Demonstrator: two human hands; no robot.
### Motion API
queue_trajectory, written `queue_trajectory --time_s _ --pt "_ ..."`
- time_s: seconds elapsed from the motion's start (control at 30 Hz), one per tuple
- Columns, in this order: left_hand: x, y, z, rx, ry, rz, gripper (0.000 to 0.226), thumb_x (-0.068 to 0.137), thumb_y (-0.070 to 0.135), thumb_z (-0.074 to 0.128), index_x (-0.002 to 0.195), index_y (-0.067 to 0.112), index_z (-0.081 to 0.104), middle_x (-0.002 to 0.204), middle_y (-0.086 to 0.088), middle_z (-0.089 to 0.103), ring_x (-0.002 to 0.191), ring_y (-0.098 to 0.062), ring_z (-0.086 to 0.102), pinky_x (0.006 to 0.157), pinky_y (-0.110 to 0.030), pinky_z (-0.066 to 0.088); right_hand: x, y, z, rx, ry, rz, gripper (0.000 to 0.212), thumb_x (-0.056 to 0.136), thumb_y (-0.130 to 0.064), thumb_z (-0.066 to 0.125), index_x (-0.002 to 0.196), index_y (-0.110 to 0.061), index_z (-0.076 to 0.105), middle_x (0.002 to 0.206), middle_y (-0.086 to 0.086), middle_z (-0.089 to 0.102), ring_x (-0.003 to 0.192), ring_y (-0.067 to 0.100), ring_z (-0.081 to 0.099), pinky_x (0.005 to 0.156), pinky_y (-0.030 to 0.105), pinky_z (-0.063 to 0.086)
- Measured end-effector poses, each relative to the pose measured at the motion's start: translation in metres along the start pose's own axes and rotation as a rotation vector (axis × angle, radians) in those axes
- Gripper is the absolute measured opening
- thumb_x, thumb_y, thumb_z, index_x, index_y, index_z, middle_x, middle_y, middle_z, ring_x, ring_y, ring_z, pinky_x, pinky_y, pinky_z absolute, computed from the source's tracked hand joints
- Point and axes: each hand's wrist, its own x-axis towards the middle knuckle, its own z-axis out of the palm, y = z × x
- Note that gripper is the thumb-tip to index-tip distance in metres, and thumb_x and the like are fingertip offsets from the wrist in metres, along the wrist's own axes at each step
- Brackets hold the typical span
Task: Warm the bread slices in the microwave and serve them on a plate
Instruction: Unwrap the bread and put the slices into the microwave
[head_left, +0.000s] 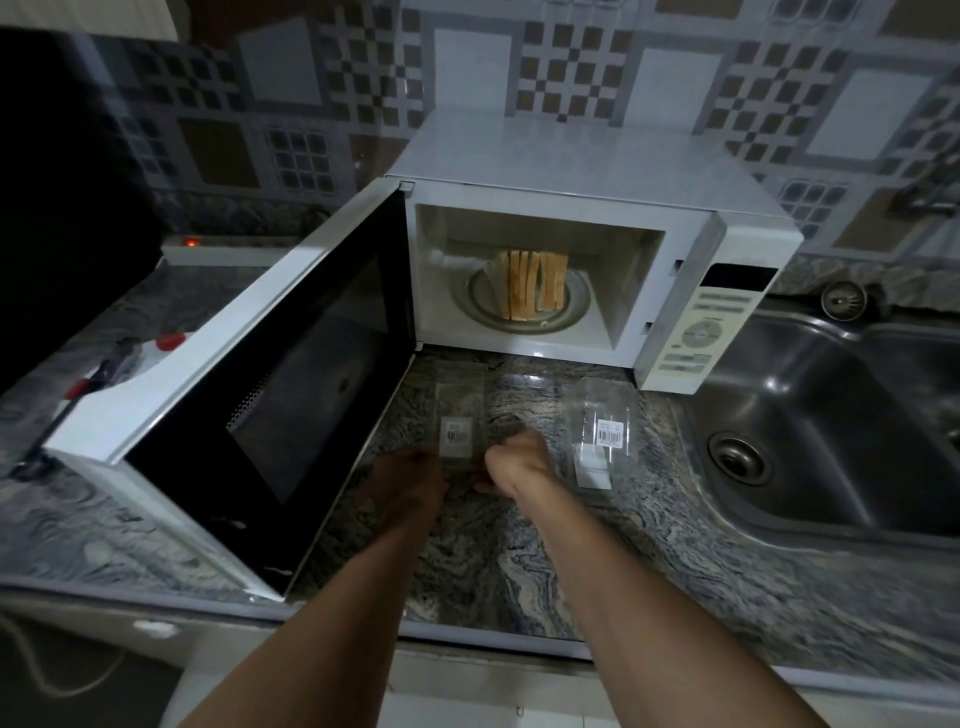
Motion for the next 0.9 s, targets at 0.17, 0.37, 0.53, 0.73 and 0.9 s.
queue_trajectory --time_s 0.17,0.37,0.53,0.73,0.9 --pt "-0.029 0.022 -0.009 0.115 -0.019 0.091 0.025 0.084 0.029 0.06 0.088 0.011 0.077 0.078 -0.005 0.075 0.073 -0.025 0.073 0.073 -0.042 0.061 -0.004 0.0 0.0 -0.043 0.055 0.002 0.019 0.078 -0.005 0.071 0.095 -0.001 0.066 0.097 0.018 0.07 0.076 0.035 0.071 0.053 0.046 0.061" --pt "0.012 -0.004 0.004 0.213 0.053 0.062 0.029 0.068 0.046 0.05 0.067 0.03 0.075 0.076 -0.008 0.076 0.071 -0.028 0.073 0.071 -0.046 0.062 0.0 0.003 0.0 -0.165 0.06 -0.044 0.004 0.075 -0.002 0.066 0.078 0.0 0.064 0.089 0.021 0.068 0.078 0.038 0.069 0.062 0.048 0.062" --pt "-0.038 0.04 -0.01 0.544 0.116 0.208 0.029 0.095 0.026 0.053 0.107 0.012 0.076 0.114 -0.016 0.07 0.108 -0.033 0.064 0.088 -0.034 0.049 -0.006 0.001 -0.006 -0.3 0.063 -0.107 0.008 0.077 -0.013 0.07 0.081 -0.007 0.066 0.089 0.014 0.07 0.08 0.034 0.07 0.068 0.047 0.063" --pt "-0.044 0.044 -0.01 0.607 0.138 0.275 0.03 0.095 0.025 0.048 0.104 0.004 0.068 0.117 -0.022 0.064 0.111 -0.036 0.058 0.093 -0.039 0.047 -0.039 -0.015 -0.02 -0.53 0.134 -0.268 0.02 0.083 -0.029 0.067 0.075 -0.012 0.064 0.089 0.013 0.073 0.085 0.029 0.07 0.069 0.029 0.053" --pt "-0.078 0.056 -0.013 0.663 0.238 0.466 0.04 0.089 0.031 0.058 0.124 0.01 0.054 0.127 -0.021 0.051 0.118 -0.039 0.05 0.095 -0.045 0.046 -0.08 -0.035 -0.048 -0.714 0.244 -0.449 0.018 0.09 -0.02 0.062 0.074 -0.013 0.063 0.085 0.011 0.068 0.086 0.03 0.067 0.065 0.03 0.044"
